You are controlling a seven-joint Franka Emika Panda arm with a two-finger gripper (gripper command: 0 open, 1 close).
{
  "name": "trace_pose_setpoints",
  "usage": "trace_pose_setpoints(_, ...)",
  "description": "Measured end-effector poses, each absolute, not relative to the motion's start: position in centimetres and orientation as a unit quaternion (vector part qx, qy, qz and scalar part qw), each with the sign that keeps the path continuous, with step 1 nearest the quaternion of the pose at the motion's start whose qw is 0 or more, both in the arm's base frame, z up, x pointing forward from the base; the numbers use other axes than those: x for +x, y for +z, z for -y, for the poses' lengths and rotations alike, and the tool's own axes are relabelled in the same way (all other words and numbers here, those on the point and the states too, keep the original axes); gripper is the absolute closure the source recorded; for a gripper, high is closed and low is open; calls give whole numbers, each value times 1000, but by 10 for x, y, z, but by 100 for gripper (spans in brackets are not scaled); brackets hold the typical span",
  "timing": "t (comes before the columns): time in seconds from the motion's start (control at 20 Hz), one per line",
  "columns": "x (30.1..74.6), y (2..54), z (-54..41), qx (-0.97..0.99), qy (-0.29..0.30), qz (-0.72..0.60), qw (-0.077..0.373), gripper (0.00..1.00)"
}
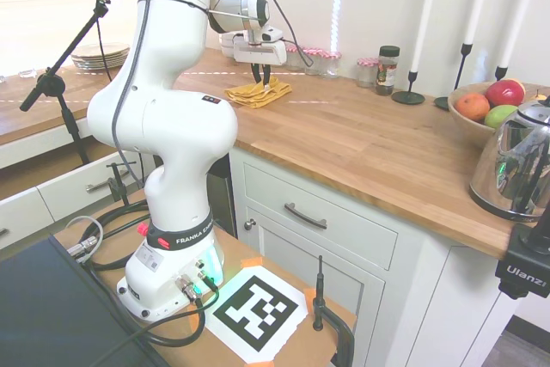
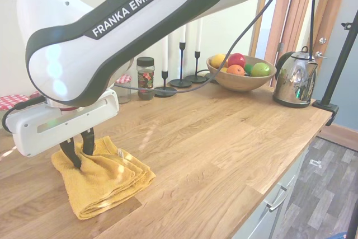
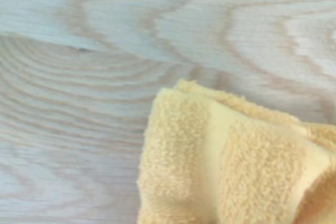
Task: Wipe the counter
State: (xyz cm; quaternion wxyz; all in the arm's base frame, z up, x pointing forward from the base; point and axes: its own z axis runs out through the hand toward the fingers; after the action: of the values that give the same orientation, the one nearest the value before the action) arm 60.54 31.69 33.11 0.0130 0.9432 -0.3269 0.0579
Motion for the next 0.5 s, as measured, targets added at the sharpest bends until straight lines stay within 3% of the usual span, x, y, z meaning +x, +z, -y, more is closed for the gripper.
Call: trace_pose_setpoints(0.5,604,332,-320,944,58,324,12,0)
